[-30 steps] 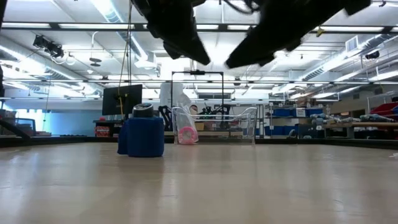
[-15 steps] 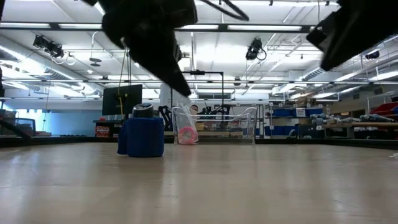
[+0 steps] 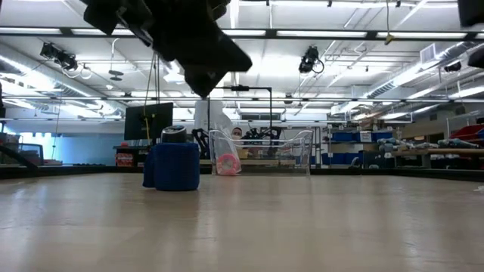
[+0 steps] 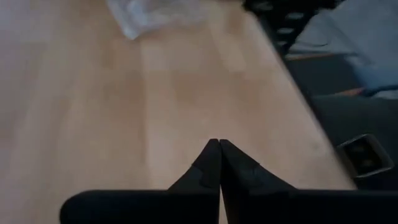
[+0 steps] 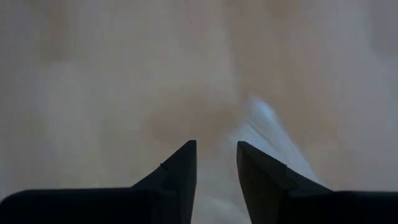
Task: Roll bandage
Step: Put the rolled blue bandage into the transparent zip bag
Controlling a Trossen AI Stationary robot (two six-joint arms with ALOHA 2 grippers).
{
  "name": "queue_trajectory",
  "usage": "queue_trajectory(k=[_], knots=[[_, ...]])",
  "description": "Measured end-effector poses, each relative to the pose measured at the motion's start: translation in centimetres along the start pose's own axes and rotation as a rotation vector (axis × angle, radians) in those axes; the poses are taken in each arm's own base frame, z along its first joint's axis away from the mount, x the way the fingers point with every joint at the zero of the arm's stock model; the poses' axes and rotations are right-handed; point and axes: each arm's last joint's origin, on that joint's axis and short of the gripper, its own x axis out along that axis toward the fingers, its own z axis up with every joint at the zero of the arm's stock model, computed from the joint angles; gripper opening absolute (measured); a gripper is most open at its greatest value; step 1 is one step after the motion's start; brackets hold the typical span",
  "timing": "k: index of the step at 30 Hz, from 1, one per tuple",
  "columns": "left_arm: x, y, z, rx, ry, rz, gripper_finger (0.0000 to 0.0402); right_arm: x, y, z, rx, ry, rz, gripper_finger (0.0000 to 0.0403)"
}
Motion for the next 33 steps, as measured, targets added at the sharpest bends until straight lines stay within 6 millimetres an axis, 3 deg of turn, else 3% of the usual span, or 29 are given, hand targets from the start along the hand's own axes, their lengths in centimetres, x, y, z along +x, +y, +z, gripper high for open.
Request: queue_trajectory(k=[7,15,22,33], knots=[[0.1,-0.2,0.2,-0.067,-0.016,-0.061,0.0009,0.0,-2.1,-0.5,0.174,0.127,-0.172,0.0122],[0.1,-0.2,0.1,-0.073,-0.011,-0.060,0.0010,2.4,-3.8,1.4,0.213,0.212,-0.050,0.0124],[0.1,-0.1,-0.4,-0.101,-0.017,-0.061,0.0011,4.4,-6.3,1.7,0.218,0.305,-0.025,0.0122],[-0.2,0.4,-2.7,-0.220,-0.127,-0.101,0.0011,4.7,-6.0,2.5,0.134,0.292,0.119,0.0036]])
